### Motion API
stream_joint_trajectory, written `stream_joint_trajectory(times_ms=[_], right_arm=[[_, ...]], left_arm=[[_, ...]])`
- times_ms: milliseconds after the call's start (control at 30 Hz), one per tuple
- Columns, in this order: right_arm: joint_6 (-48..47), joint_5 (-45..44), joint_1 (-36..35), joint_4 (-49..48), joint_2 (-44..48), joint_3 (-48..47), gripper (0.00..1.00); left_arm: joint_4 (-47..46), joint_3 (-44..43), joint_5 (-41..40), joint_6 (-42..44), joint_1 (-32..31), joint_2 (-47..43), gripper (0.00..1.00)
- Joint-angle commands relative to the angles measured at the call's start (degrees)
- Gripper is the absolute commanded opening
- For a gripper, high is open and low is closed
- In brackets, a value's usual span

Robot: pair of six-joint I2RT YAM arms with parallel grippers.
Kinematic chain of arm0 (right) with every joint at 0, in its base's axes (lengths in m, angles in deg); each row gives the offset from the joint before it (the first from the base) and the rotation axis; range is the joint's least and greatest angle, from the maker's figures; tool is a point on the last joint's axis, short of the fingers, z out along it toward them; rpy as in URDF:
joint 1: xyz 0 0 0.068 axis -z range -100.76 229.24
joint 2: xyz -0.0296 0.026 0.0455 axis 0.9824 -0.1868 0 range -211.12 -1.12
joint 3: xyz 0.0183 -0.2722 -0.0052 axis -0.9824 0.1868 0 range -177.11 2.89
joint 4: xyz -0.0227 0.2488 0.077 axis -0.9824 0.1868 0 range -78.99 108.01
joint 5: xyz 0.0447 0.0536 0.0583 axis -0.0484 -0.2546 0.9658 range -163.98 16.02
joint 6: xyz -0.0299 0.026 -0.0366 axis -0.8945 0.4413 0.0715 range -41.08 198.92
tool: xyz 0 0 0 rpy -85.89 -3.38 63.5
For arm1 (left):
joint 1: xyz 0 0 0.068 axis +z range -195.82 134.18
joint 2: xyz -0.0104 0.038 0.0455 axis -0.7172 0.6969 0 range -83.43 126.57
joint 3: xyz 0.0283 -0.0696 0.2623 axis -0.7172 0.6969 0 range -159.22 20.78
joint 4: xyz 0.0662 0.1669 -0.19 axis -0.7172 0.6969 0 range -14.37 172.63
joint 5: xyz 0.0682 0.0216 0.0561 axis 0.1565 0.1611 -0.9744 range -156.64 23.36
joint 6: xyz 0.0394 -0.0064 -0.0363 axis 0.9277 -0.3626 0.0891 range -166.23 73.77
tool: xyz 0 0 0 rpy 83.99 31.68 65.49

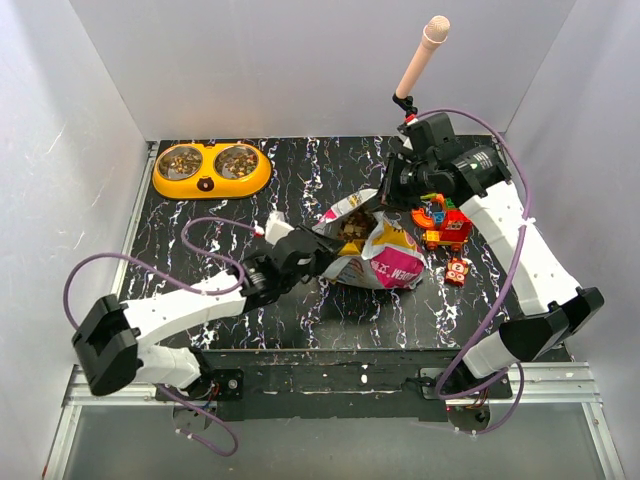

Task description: Serve the pet food

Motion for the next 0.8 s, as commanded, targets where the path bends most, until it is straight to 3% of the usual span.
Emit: stream_joint_trajectory(times_ms=[0,167,400,767], right_arm=[[-2.6,8.1,3.2,-10.0,6.5,-0.8,0.01],[-4.7,7.0,5.0,-9.2,6.4,-1.3,0.01],[-6.0,6.2,5.7,-8.0,5.8,-3.5,0.01],[-6.3,5.7,6.0,-6.8,5.6,-5.2,0.01]], left_arm=[[-10.3,8.2,3.1,1.0,1.2,-9.1,0.0],[-12.6,13.3,6.0,0.9,1.4,-17.5,0.0],[-6.0,13.0,5.6,2.0,1.4,-26.3,0.0],[-0.9,10.2,2.5,3.4,1.4,-30.7,0.0]])
